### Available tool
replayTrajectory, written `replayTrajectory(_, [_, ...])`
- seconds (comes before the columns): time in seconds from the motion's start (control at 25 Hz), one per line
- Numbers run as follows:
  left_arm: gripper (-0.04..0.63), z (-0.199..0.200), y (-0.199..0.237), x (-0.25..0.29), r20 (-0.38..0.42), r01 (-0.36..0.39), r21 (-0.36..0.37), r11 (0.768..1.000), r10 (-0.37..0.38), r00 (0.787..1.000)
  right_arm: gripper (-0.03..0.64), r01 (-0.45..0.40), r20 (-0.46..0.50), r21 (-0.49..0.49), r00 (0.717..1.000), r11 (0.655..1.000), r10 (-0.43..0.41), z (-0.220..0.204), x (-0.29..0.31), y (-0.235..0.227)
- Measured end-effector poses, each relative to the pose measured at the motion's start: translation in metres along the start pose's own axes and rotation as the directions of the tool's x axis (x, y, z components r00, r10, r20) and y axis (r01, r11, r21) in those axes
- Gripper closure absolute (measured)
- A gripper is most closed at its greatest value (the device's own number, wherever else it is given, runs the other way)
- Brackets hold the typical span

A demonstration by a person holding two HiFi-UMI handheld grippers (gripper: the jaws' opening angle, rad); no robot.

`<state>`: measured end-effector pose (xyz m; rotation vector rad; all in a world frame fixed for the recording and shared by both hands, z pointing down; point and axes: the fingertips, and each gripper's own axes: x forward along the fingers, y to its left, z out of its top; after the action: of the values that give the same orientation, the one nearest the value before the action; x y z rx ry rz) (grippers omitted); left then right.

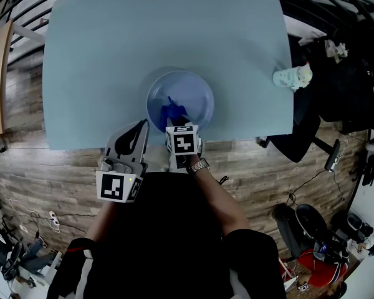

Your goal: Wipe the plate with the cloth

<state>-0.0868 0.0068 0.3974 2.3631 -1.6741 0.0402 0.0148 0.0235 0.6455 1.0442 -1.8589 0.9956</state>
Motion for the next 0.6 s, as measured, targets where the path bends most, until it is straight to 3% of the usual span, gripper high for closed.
replayTrajectory(0.6, [0.594, -0.002, 0.002, 0.001, -0.002, 0.006, -0.004, 1.0, -0.006, 1.0, 0.499, 0.048, -0.015, 0.035, 0.999, 0.998, -0.047, -0.007, 0.0, -0.021])
